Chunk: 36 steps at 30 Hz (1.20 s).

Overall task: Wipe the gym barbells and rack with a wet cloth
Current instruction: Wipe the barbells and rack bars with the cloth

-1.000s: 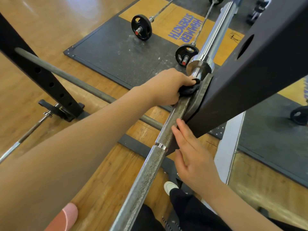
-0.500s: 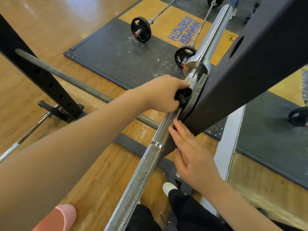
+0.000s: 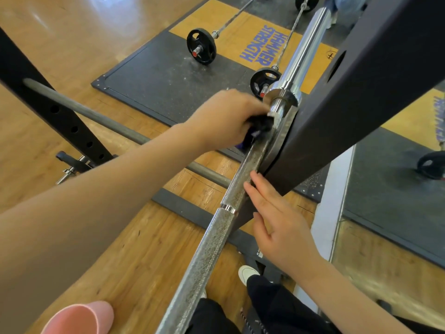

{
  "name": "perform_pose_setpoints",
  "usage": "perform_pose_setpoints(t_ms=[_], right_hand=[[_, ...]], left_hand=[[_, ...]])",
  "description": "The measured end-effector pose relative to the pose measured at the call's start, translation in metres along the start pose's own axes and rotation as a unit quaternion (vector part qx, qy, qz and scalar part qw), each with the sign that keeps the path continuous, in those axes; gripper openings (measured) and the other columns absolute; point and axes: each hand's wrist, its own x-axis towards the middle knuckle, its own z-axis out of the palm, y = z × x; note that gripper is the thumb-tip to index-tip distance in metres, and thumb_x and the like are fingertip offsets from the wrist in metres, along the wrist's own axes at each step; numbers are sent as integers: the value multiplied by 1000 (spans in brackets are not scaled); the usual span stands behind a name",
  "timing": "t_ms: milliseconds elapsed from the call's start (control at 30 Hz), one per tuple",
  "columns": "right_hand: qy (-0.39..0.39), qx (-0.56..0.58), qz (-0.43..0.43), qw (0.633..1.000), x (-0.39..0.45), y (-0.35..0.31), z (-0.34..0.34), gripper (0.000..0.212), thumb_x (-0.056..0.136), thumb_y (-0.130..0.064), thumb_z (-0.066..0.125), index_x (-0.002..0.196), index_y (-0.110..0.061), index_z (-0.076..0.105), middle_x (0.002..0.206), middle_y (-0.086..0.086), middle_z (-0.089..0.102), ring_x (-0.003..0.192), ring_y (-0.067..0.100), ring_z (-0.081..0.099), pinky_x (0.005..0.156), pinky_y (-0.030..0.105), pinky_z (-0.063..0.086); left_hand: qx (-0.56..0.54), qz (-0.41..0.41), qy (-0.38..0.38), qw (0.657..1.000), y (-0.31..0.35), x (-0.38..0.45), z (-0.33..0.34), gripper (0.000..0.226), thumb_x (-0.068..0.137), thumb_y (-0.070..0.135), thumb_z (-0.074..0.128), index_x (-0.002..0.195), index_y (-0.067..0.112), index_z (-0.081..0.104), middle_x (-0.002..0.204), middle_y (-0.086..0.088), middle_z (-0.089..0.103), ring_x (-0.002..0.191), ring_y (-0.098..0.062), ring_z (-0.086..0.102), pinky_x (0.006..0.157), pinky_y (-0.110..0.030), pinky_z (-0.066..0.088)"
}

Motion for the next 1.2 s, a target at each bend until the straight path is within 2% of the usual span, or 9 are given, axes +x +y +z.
perform_pose_setpoints(t_ms=[67,233,333,433,567,667,800,900,1200], right_hand=[[1,4,7,1000,-1,-2,1,50,87,-14,41,136,-7,47,144,1,39,127,19,49,101,21,39],[-3,10,10,1000,-2,-1,1,51,88,-15,41,138,-8,43,146,-1,36,127,17,49,103,17,36],[2,17,16,1000,-2,-2,2,50,88,-16,41,138,-8,43,145,-1,37,127,15,47,102,12,34],[1,21,18,1000,-2,-2,3,50,88,-16,41,138,-9,45,145,-2,37,128,12,44,102,6,30],[-3,26,18,999,-3,-1,2,51,88,-15,41,138,-10,44,146,-2,37,127,13,48,99,9,36],[-12,28,24,999,-2,-1,2,51,88,-16,41,139,-11,42,147,-2,37,128,13,46,100,10,35],[-20,28,30,999,-3,-2,2,52,89,-18,40,140,-13,40,147,-2,37,128,11,46,100,5,31],[-14,34,32,999,-3,-3,1,52,89,-17,40,141,-13,39,148,-3,36,127,11,47,99,4,33],[-21,33,40,998,-3,-6,1,52,89,-18,40,140,-11,41,148,0,39,129,9,45,99,4,32]], left_hand=[[-61,-40,30,997,4,12,7,45,76,7,40,111,13,67,101,-3,70,97,-24,62,85,-38,48],[-90,-78,-47,992,12,12,29,59,77,-2,45,127,27,60,111,3,69,99,-17,60,83,-23,43],[-94,-48,-47,993,10,-8,31,57,77,0,44,126,22,61,112,-1,69,103,-21,61,91,-32,47],[-124,-26,-70,989,8,-31,32,62,76,5,40,134,19,53,138,-1,52,134,-16,40,110,-37,34],[-137,-12,-80,987,-3,-30,27,63,81,-7,46,137,20,49,141,2,48,143,-15,21,113,-27,20],[-113,9,-75,991,-3,-20,26,60,81,-8,47,136,17,51,139,-1,51,135,-19,39,110,-38,32],[-3,66,-97,993,-5,-16,24,57,85,-6,50,138,16,48,144,2,45,129,-21,47,103,-35,38],[19,116,-51,992,-9,-11,23,52,77,-10,58,126,7,59,130,-9,58,114,-30,59,91,-41,48],[-93,-43,-62,993,4,-1,23,56,74,13,42,127,22,61,112,0,69,99,-19,63,91,-33,48]])
